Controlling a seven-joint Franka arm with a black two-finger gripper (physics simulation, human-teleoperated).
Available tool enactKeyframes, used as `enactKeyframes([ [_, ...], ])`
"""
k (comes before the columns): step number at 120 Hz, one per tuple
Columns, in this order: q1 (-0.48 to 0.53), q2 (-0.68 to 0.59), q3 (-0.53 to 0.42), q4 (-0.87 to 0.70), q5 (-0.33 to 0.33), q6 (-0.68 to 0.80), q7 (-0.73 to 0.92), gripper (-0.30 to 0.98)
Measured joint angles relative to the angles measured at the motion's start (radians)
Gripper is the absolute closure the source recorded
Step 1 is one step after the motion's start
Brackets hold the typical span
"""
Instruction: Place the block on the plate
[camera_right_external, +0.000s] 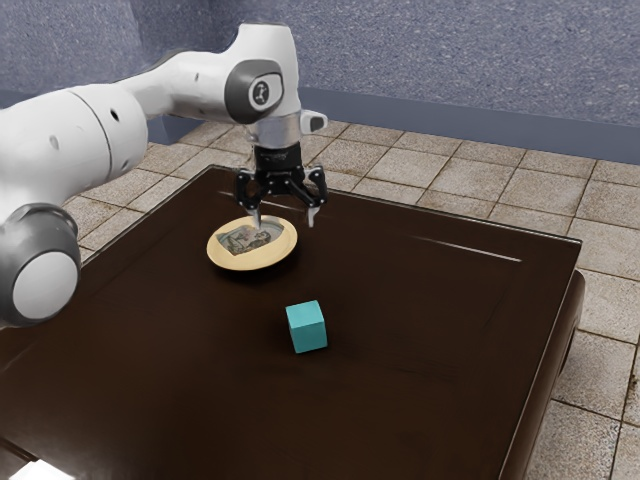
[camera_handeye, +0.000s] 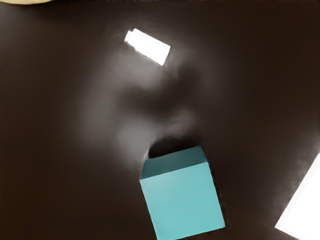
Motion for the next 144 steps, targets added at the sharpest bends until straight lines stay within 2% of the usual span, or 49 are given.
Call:
enactKeyframes([
  [21,-0.068,0.089,0.012,0.011,-0.036,0.039,-0.108,0.00],
  [47,-0.079,0.174,0.024,0.011,-0.064,0.089,-0.206,0.00],
  [105,-0.108,-0.092,0.030,-0.409,-0.085,0.300,-0.332,0.00],
  [144,-0.109,-0.073,0.058,-0.476,-0.100,0.410,-0.373,0.00],
])
